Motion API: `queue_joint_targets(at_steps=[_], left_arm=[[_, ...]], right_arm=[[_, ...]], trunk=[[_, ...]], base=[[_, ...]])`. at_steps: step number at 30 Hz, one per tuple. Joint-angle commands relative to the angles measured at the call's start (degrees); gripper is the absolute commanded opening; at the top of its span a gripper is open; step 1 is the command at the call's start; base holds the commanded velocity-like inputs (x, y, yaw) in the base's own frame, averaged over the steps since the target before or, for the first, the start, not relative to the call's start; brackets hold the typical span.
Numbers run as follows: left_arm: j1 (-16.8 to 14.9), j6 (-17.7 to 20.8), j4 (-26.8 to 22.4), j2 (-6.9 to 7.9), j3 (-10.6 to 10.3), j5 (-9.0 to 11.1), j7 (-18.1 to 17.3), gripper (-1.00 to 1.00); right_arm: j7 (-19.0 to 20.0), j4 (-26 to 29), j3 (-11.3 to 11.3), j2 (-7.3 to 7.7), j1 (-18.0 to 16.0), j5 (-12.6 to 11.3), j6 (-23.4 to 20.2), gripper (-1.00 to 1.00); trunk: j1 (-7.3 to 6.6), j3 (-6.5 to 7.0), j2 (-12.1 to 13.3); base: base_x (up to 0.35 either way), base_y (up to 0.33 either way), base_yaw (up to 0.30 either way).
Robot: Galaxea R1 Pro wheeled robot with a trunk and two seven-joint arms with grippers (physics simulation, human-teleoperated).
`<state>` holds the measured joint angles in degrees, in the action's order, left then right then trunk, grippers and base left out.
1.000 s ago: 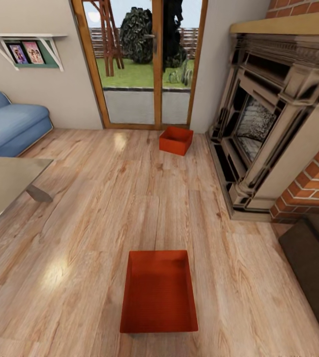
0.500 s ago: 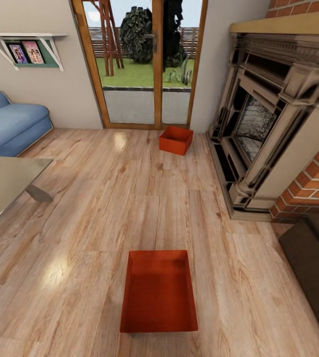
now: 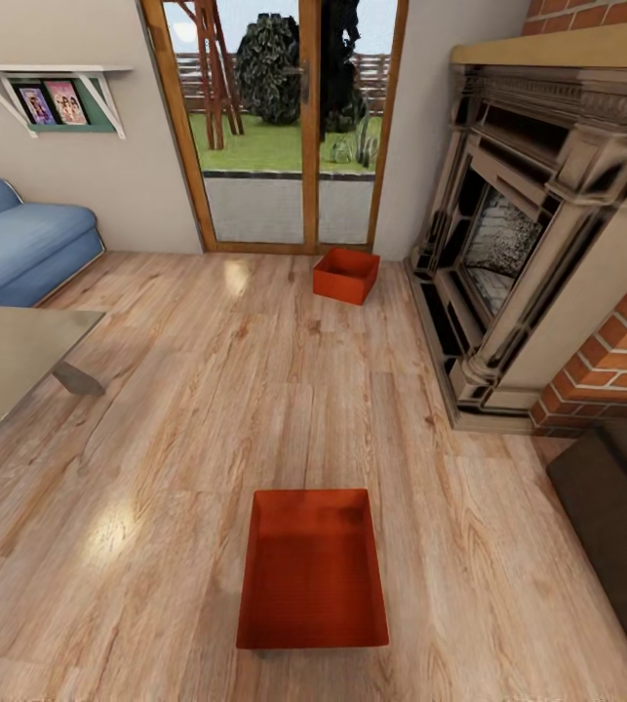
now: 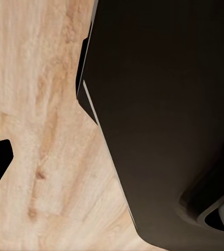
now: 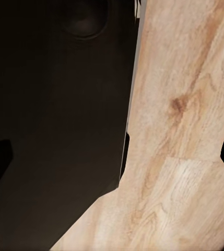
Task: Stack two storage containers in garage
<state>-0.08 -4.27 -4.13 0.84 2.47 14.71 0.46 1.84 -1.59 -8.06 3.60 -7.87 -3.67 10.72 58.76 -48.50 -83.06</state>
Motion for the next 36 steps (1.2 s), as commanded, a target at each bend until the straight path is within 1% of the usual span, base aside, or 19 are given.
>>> queue_joint_targets(at_steps=[1, 21, 33, 34, 35, 36], left_arm=[[0.0, -0.1, 0.0, -0.05, 0.3, 0.1, 0.1, 1.00], [0.0, -0.1, 0.0, 0.02, 0.3, 0.1, 0.0, 1.00], [0.0, 0.2, -0.5, 0.19, 0.2, -0.1, 0.0, 1.00], [0.0, 0.3, -0.7, 0.30, 0.2, -0.2, 0.0, 1.00], [0.0, 0.4, -1.1, 0.79, 0.2, -0.2, 0.0, 1.00], [0.0, 0.6, -2.5, 2.05, 0.2, -0.2, 0.1, 1.00]], right_arm=[[0.2, -0.2, -0.4, 0.01, -0.1, -0.4, 0.4, 1.00], [0.2, -0.2, -0.4, 0.05, -0.1, -0.4, 0.2, 1.00], [-1.3, 0.2, -0.5, 0.48, -0.1, -0.4, 0.2, 1.00], [-1.4, 0.3, -0.4, 0.70, -0.1, -0.4, 0.3, 1.00], [-1.7, 0.6, -0.2, 1.64, -0.1, -0.4, 0.2, 1.00], [-1.9, 1.2, 0.0, 4.12, -0.1, -0.5, -0.1, 1.00]], trunk=[[-0.03, -0.03, 0.0], [-0.03, -0.03, 0.0], [-0.03, -0.03, 0.0], [-0.03, -0.03, 0.0], [-0.03, -0.03, 0.0], [-0.03, -0.03, 0.0]], base=[[-0.095, 0.000, 0.000], [-0.009, 0.000, 0.000], [0.000, 0.000, 0.000], [0.000, 0.000, 0.000], [0.000, 0.000, 0.000], [0.000, 0.000, 0.000]])
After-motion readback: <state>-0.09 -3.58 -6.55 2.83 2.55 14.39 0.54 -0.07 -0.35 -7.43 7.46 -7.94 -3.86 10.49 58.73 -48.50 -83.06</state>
